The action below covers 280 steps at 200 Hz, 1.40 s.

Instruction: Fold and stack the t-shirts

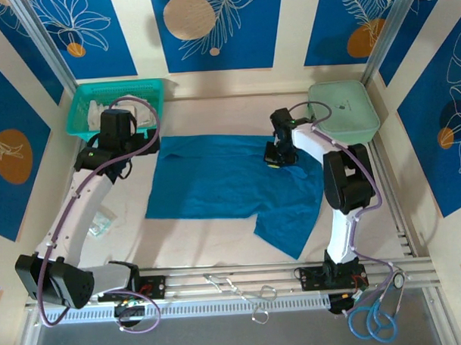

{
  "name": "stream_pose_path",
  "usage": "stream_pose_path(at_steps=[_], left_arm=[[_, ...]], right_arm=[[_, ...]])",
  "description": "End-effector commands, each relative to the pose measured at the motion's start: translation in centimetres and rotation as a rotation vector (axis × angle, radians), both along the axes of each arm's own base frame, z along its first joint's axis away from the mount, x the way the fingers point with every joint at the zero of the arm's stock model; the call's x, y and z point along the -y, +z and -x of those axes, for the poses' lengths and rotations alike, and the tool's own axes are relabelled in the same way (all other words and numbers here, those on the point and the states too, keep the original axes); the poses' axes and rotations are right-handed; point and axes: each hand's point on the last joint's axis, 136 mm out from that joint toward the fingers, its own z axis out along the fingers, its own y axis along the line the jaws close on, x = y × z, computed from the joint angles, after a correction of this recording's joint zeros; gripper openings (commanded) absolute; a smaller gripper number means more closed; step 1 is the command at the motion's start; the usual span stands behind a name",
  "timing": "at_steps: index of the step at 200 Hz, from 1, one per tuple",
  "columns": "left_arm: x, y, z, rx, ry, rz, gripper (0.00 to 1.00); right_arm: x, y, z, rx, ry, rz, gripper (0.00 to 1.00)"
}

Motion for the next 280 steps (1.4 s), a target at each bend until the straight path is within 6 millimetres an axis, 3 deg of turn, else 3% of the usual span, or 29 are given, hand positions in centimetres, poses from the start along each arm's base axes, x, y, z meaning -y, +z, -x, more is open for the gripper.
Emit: stream_pose_path(at_steps=[1,152,161,180,199,240,258,280], left_arm=[[0.1,0.4,0.2,0.018,-0.016,0.004,0.99],[0.1,-0.7,0.0,0.007,-0.023,-0.009,1.00],[0.1,-0.6,0.0,0.006,-0.024,-0.008,0.99],[0.1,-0.5,0.3,0.000,-0.022,0.000,0.99],[0.3,-0.3,0.6,-0.010,-0.026,0.017,1.00],[0.3,0.2,2.0,-0.026,-0.025,0.047,1.00],[-0.4,-1.0,3.3,-0.104,0.027,0.050,0.96],[-1.7,-4.6,5.8,-0.292,0.144,0.065,0.77]], right_arm=[[0.0,0.7,0.4,0.014,-0.066,0.018,0.00],[-3.2,-0.2,1.8,0.021,-0.163,0.089,0.00],[-3.1,-0.3,1.9,0.013,-0.166,0.103,0.09],[-2.8,-0.1,2.4,0.006,-0.164,0.129,0.37],[-2.7,1.4,2.7,0.031,-0.148,0.131,0.48],[-1.9,6.9,3.5,0.145,-0.110,0.097,0.44],[-0.5,9.1,3.9,0.188,-0.107,0.078,0.39],[1.5,10.9,4.5,0.222,-0.110,0.009,0.33]])
